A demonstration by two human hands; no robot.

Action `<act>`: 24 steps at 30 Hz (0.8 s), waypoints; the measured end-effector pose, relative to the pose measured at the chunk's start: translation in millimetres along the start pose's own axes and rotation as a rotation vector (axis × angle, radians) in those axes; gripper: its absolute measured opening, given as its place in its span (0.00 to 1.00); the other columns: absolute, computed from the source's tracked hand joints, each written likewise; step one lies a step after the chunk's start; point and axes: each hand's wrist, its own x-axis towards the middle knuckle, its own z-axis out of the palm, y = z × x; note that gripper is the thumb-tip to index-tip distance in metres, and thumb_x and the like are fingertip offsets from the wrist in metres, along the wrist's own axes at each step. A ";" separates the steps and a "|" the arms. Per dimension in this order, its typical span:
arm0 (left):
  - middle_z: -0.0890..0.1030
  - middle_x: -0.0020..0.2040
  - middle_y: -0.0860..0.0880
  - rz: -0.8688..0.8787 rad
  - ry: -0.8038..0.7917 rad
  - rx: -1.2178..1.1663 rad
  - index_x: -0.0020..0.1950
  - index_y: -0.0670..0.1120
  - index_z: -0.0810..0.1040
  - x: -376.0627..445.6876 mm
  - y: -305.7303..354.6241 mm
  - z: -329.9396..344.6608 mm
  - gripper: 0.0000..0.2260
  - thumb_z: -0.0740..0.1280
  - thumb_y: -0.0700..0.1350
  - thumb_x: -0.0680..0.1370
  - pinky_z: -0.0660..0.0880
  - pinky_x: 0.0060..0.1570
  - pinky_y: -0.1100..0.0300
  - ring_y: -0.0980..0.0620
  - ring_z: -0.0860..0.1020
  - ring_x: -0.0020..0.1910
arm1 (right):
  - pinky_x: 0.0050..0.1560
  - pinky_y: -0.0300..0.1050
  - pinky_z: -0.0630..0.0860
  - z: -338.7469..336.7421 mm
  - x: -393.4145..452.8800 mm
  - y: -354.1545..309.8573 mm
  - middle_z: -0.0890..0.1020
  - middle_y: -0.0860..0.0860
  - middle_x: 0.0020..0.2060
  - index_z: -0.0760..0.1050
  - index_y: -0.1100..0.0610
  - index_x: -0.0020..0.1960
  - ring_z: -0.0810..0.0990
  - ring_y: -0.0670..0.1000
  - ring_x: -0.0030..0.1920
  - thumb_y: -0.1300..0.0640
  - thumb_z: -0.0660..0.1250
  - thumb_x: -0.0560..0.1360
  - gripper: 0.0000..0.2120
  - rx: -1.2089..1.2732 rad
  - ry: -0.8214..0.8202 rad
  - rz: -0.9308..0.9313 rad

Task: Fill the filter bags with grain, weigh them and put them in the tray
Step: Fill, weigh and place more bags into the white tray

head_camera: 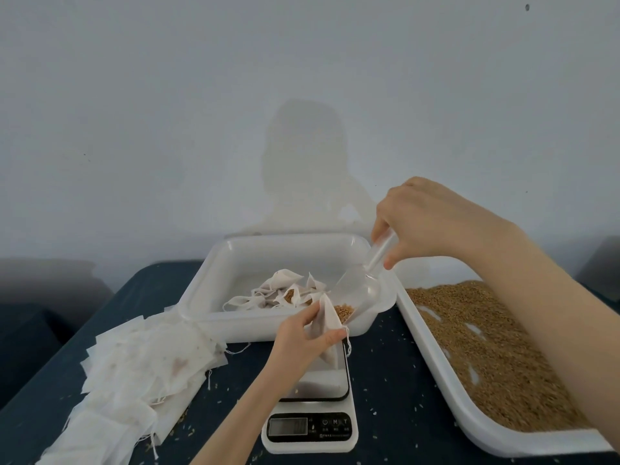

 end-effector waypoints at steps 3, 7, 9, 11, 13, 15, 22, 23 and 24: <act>0.82 0.55 0.56 0.010 -0.009 0.002 0.63 0.49 0.77 0.9 -1.7 -5.8 0.35 0.72 0.66 0.61 0.74 0.59 0.57 0.57 0.77 0.56 | 0.38 0.35 0.63 7.5 -7.8 8.0 0.75 0.35 0.37 0.80 0.43 0.52 0.71 0.38 0.39 0.39 0.75 0.64 0.19 0.113 -0.055 0.061; 0.79 0.58 0.59 -0.030 -0.047 -0.001 0.69 0.49 0.74 2.6 -4.0 -10.7 0.39 0.73 0.64 0.61 0.74 0.57 0.64 0.62 0.76 0.58 | 0.35 0.31 0.61 20.9 -18.3 15.8 0.71 0.31 0.36 0.79 0.41 0.50 0.68 0.31 0.38 0.39 0.76 0.63 0.18 0.278 -0.136 0.148; 0.80 0.53 0.60 -0.025 -0.074 0.011 0.67 0.46 0.75 2.9 -5.3 -9.9 0.34 0.74 0.60 0.64 0.73 0.50 0.69 0.63 0.77 0.52 | 0.36 0.31 0.61 22.2 -17.9 15.9 0.72 0.31 0.36 0.79 0.41 0.50 0.69 0.32 0.39 0.40 0.76 0.63 0.17 0.294 -0.146 0.148; 0.79 0.49 0.59 -0.022 -0.084 0.011 0.65 0.44 0.76 2.5 -5.8 -8.1 0.32 0.74 0.58 0.66 0.72 0.49 0.68 0.61 0.77 0.50 | 0.36 0.31 0.61 18.8 -14.6 15.0 0.72 0.32 0.36 0.79 0.41 0.50 0.71 0.36 0.41 0.40 0.77 0.63 0.17 0.273 -0.140 0.133; 0.79 0.48 0.59 -0.009 -0.079 0.000 0.64 0.42 0.76 2.1 -5.9 -5.3 0.33 0.73 0.60 0.65 0.72 0.49 0.69 0.61 0.76 0.49 | 0.37 0.32 0.61 11.6 -9.3 12.8 0.70 0.34 0.35 0.80 0.42 0.51 0.71 0.38 0.40 0.40 0.76 0.63 0.18 0.211 -0.113 0.089; 0.80 0.49 0.57 -0.002 -0.074 -0.009 0.63 0.42 0.77 2.6 -4.8 -1.6 0.34 0.73 0.61 0.64 0.71 0.50 0.68 0.59 0.76 0.50 | 0.42 0.36 0.63 2.1 -3.6 7.9 0.71 0.37 0.38 0.81 0.42 0.52 0.70 0.42 0.42 0.39 0.76 0.64 0.18 0.117 -0.068 0.038; 0.80 0.43 0.56 0.012 0.002 -0.044 0.49 0.52 0.78 7.1 -3.9 7.7 0.26 0.71 0.67 0.60 0.73 0.50 0.58 0.56 0.75 0.45 | 0.53 0.38 0.57 -13.4 7.2 -7.7 0.76 0.47 0.52 0.81 0.41 0.52 0.69 0.50 0.55 0.40 0.76 0.64 0.18 -0.038 0.124 -0.052; 0.79 0.42 0.58 0.014 0.005 -0.041 0.47 0.55 0.77 7.4 -4.0 7.5 0.23 0.71 0.67 0.60 0.73 0.48 0.59 0.57 0.75 0.44 | 0.53 0.38 0.57 -13.5 7.5 -7.8 0.76 0.47 0.52 0.81 0.41 0.52 0.70 0.50 0.55 0.40 0.76 0.64 0.18 -0.043 0.127 -0.051; 0.78 0.40 0.59 0.019 0.006 -0.037 0.45 0.56 0.76 7.4 -3.8 7.1 0.21 0.71 0.67 0.60 0.72 0.46 0.61 0.58 0.74 0.43 | 0.55 0.38 0.58 -13.1 8.2 -7.4 0.76 0.47 0.51 0.81 0.41 0.52 0.70 0.50 0.55 0.40 0.76 0.64 0.18 -0.045 0.121 -0.049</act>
